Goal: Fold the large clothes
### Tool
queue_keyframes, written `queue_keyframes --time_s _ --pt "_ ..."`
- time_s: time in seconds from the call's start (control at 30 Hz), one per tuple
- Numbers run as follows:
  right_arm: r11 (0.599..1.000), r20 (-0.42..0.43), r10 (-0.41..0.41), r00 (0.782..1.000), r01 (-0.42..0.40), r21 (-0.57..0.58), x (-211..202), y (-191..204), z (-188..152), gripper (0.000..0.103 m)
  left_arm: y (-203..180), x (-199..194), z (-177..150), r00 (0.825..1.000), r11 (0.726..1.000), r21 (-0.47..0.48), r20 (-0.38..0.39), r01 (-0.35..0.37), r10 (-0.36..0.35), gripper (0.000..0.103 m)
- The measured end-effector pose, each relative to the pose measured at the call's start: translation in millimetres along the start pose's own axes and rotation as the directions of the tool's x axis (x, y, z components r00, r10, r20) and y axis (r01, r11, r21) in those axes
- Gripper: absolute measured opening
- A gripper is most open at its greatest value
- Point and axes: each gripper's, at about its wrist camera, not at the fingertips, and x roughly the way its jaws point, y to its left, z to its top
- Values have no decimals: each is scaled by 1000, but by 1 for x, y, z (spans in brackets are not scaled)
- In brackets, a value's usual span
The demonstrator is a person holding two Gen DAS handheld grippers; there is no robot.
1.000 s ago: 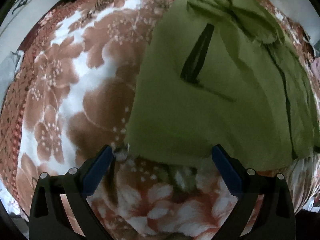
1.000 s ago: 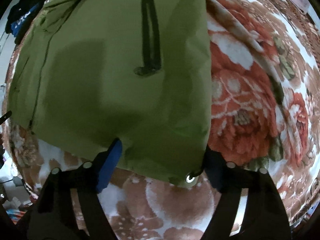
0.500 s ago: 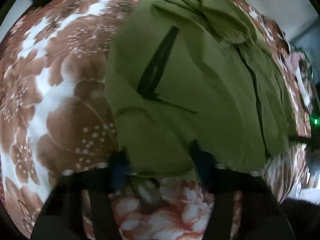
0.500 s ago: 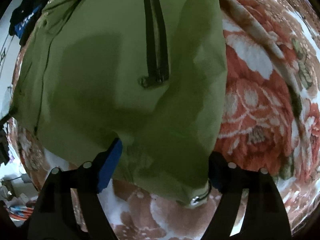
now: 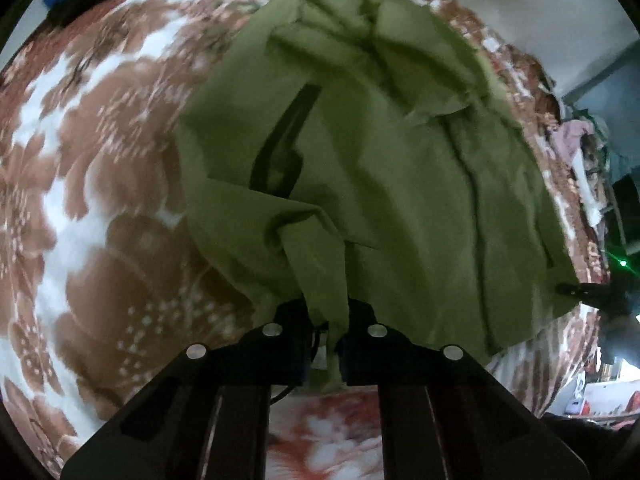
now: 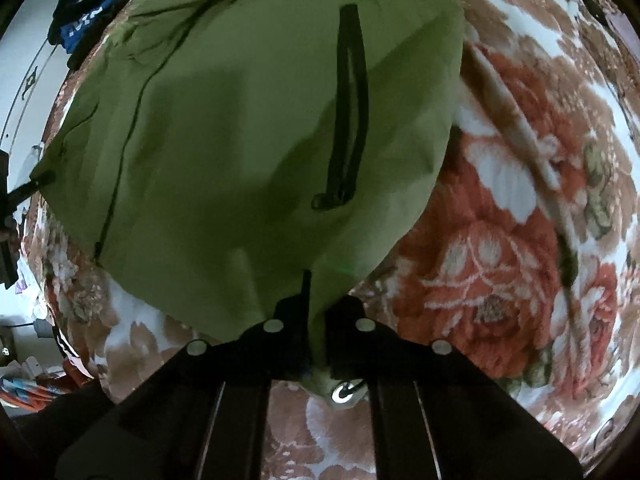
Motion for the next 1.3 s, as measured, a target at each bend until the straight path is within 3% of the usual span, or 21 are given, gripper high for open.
queue_keyframes --time_s 0.23,0.37,0.6,0.9,1.07,1.17,1.3 --pt "999 97 34 995 -33 -10 -39 0 15 5 -55 -32 40 993 993 110 105 37 -49 6" --pt "997 201 76 977 -71 -33 -67 5 57 5 -77 -52 68 981 987 154 175 57 -84 6" --pt "995 354 79 932 -54 -79 -112 20 122 5 -94 -78 129 946 981 176 296 85 -135 6" --pt "998 463 36 886 -4 -70 -147 0 237 5 -112 -91 254 900 965 242 393 100 -191 6" --pt "996 484 -3 875 44 -74 -144 -10 311 5 -94 -65 335 909 972 210 377 104 -179 6" --pt "997 480 -10 877 44 -59 -131 -23 364 5 -75 -34 390 923 981 164 353 101 -154 6" --pt "995 471 -49 881 84 -54 -104 -39 437 5 -51 16 457 951 989 144 296 44 -85 6"
